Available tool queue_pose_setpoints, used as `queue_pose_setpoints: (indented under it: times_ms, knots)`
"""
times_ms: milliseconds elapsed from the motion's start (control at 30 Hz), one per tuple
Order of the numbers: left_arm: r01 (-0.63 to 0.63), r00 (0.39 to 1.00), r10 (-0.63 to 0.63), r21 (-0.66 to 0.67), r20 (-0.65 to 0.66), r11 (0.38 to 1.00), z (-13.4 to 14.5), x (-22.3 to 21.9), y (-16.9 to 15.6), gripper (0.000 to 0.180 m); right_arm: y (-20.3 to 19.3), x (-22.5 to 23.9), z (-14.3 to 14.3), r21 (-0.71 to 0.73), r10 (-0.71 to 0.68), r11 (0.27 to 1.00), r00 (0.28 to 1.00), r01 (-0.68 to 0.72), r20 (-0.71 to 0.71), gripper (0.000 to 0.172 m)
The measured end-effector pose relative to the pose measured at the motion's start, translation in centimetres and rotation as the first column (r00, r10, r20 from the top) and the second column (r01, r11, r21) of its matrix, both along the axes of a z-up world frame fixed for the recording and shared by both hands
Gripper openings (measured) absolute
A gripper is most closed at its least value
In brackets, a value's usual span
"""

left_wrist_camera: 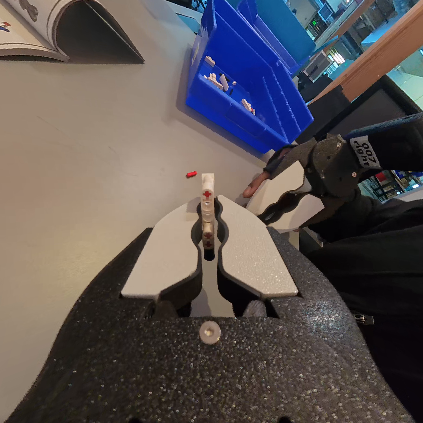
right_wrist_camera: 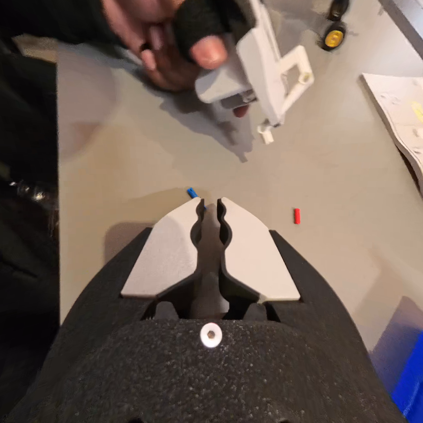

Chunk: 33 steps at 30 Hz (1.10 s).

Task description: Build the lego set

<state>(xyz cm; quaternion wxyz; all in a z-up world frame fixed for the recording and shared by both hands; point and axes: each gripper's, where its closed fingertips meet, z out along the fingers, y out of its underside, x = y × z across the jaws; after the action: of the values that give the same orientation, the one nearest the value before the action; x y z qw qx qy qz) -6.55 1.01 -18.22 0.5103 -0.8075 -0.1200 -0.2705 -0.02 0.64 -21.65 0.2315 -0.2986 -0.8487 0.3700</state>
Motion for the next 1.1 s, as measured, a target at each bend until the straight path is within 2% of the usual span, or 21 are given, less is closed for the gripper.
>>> queue_pose_setpoints:
  times_ms: [167,333,567,667,833,967,1100]
  knots:
    - [0.056,0.998,-0.056,0.004,-0.021,0.998,0.0,0.9,-0.3,0.007,-0.4,0.7,-1.0,0.087,0.164,0.982,0.986,-0.167,0.042,0.024]
    - [0.087,0.996,-0.087,0.006,-0.025,0.996,0.0,1.4,-0.5,0.007,-0.8,1.0,-1.4,0.036,0.253,0.965,0.958,-0.26,0.132,0.025]
    - [0.116,0.993,-0.116,-0.003,-0.032,0.993,-0.2,1.9,-0.6,0.007,-0.6,1.4,-1.6,-0.008,0.222,0.974,0.957,-0.224,0.185,0.019]
    - [0.141,0.989,-0.141,-0.019,-0.041,0.99,-0.5,2.3,-0.6,0.007,-0.8,1.7,-1.6,-0.006,0.214,0.976,0.959,-0.216,0.186,0.005]
    - [0.173,0.981,-0.176,-0.043,-0.087,0.984,-0.9,3.0,-0.5,0.007,-0.9,1.0,-1.5,0.013,0.15,0.988,0.977,-0.154,0.153,0.005]
    - [0.08,0.991,-0.08,-0.002,-0.108,0.997,-0.3,1.6,0.0,0.007,0.1,-1.0,-0.8,0.061,0.029,0.998,0.999,-0.031,0.036,0.005]
    - [-0.033,0.989,0.044,0.081,-0.143,0.996,0.9,-0.7,0.8,0.007,0.7,-3.6,0.9,-0.062,-0.107,0.992,0.994,0.106,-0.019,0.005]
